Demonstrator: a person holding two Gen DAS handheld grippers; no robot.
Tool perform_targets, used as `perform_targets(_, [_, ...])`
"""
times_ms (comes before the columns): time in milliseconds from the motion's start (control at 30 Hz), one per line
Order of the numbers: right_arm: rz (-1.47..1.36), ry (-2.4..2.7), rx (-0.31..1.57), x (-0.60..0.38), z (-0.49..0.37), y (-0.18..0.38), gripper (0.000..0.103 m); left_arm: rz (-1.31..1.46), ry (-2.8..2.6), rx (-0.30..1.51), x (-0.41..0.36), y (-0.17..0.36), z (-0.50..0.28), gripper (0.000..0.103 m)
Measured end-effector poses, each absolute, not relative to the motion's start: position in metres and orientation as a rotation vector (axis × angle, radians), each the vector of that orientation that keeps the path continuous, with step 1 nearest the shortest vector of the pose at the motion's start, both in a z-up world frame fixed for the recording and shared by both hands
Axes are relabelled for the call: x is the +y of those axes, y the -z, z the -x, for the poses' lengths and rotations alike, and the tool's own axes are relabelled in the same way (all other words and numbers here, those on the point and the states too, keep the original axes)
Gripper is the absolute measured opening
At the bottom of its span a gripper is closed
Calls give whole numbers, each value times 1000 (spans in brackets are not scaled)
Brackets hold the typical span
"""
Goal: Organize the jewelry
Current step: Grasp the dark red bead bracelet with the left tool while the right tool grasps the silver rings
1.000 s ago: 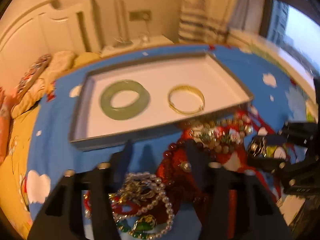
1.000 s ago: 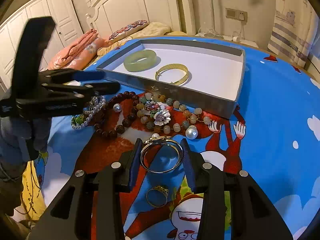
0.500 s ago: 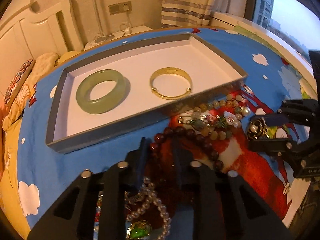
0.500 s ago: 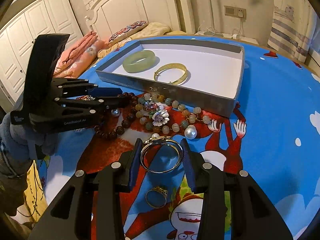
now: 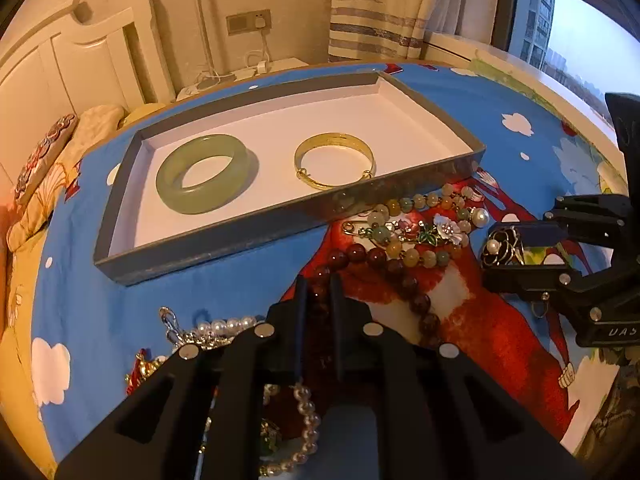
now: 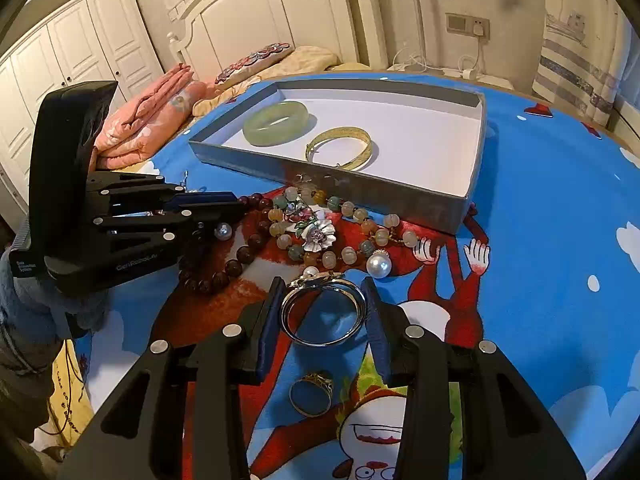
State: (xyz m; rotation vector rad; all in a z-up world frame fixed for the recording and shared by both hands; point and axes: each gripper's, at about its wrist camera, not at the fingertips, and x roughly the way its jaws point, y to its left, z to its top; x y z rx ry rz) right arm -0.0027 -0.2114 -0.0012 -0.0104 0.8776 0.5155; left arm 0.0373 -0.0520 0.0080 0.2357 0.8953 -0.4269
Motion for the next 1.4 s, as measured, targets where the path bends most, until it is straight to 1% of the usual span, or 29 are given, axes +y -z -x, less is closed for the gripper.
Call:
perform_targets(267, [14,-513,878,-210,4,1,39,-300,438,924,-59,-9,-41,13])
perform_targets(567, [9,-514,877,-210,4,2,39,-271,375,889,-60,-9,-33,11])
perform_targets(900, [-10,-510,853,-217,6,-1,39,-167,287,851,-49,-15,-10,11])
perform_targets(1400, [-71,-516,785,-223,24,-18,39,-148,262,695,-46,-68,43,11])
